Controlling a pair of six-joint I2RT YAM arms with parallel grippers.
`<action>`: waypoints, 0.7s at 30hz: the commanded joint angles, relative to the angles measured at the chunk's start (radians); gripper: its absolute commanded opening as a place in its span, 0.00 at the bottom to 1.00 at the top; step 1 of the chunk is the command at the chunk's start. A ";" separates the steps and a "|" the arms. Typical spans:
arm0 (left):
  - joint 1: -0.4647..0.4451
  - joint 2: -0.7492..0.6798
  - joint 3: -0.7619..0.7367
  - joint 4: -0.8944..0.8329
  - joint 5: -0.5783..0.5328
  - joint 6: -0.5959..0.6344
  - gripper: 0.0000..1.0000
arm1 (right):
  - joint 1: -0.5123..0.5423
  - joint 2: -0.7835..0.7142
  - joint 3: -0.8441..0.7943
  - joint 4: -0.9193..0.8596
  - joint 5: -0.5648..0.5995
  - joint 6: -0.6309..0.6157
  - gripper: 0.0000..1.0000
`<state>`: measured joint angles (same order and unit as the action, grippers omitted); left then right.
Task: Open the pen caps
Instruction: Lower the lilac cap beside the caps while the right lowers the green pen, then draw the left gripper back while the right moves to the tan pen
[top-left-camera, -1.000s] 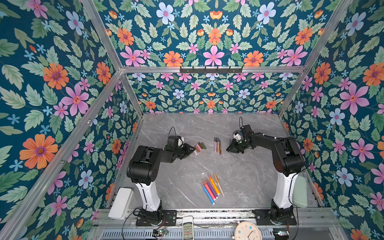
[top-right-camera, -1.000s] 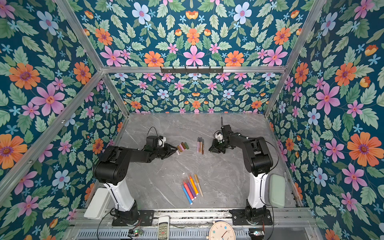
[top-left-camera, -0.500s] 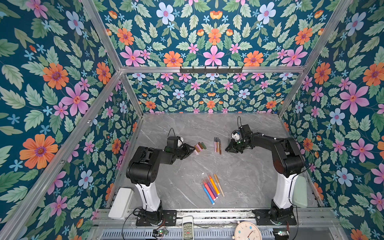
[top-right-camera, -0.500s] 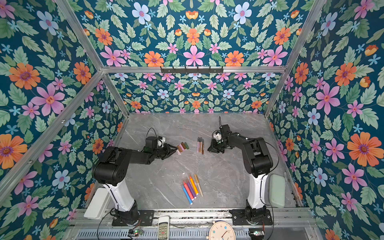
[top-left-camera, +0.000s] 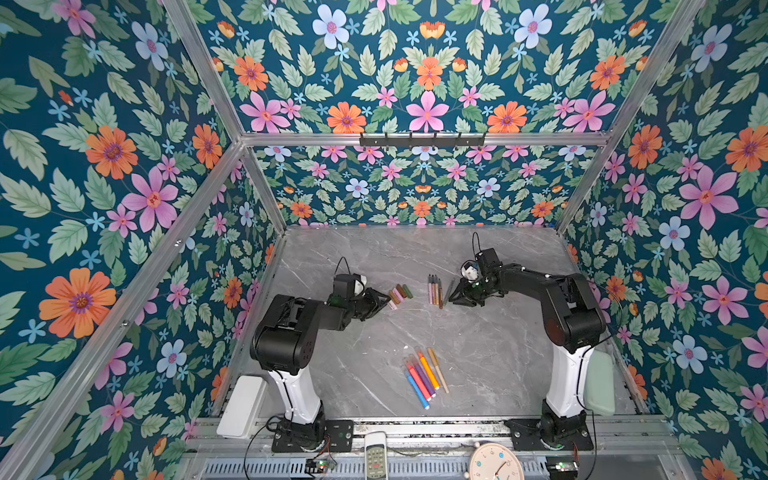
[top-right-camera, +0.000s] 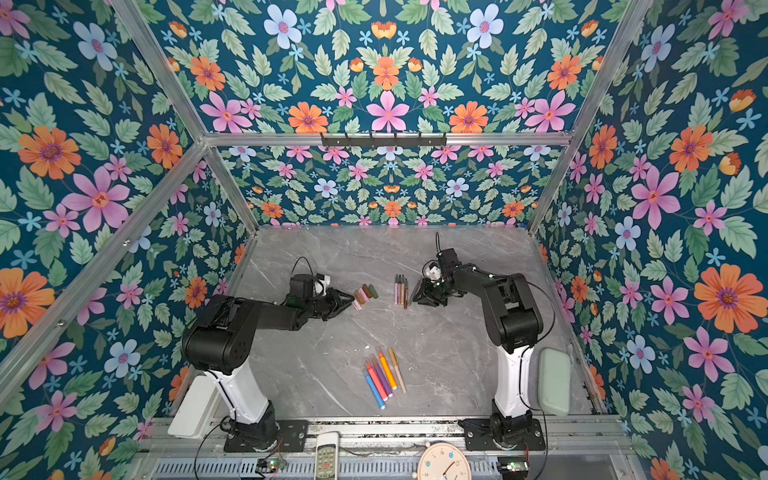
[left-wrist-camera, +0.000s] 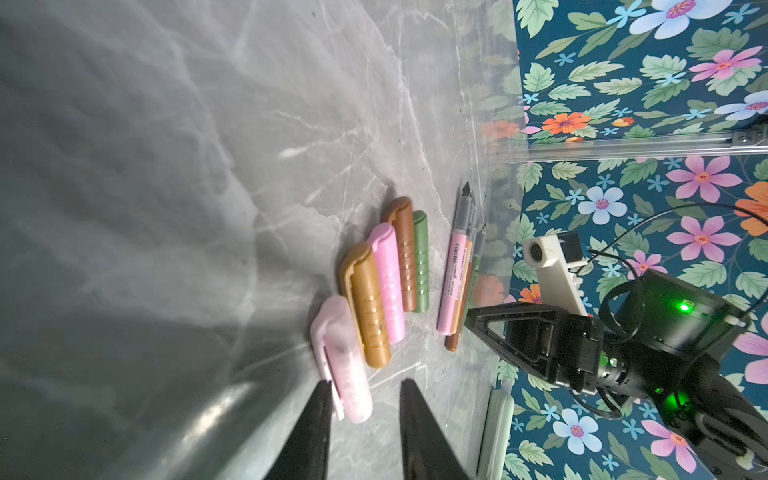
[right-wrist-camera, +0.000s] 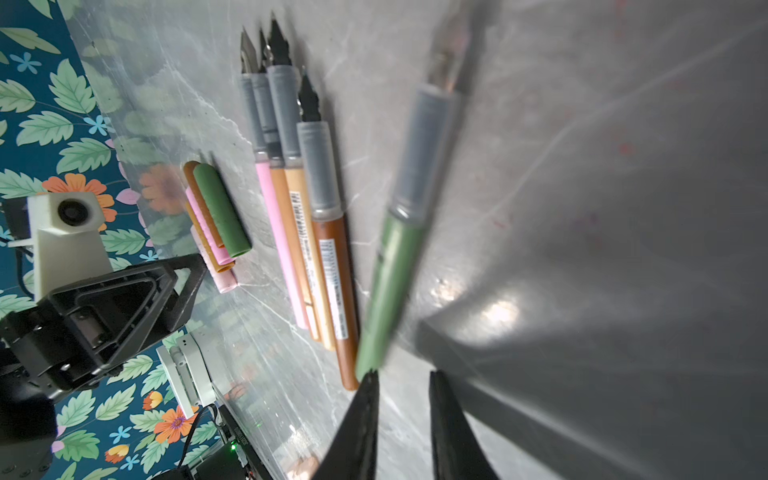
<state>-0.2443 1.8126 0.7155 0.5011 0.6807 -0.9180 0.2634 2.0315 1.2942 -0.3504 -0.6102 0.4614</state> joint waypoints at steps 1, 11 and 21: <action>0.000 -0.030 -0.016 0.030 0.013 0.004 0.31 | 0.001 0.003 0.007 -0.027 0.007 -0.017 0.24; 0.000 -0.231 -0.178 -0.056 -0.053 0.134 0.31 | 0.001 -0.006 0.004 -0.038 0.039 -0.004 0.24; -0.004 -0.504 -0.442 0.103 -0.081 0.163 0.30 | 0.027 -0.272 -0.283 0.090 0.247 0.118 0.23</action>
<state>-0.2474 1.3754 0.3004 0.5156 0.6106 -0.7788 0.2707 1.8336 1.0927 -0.3088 -0.4610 0.5076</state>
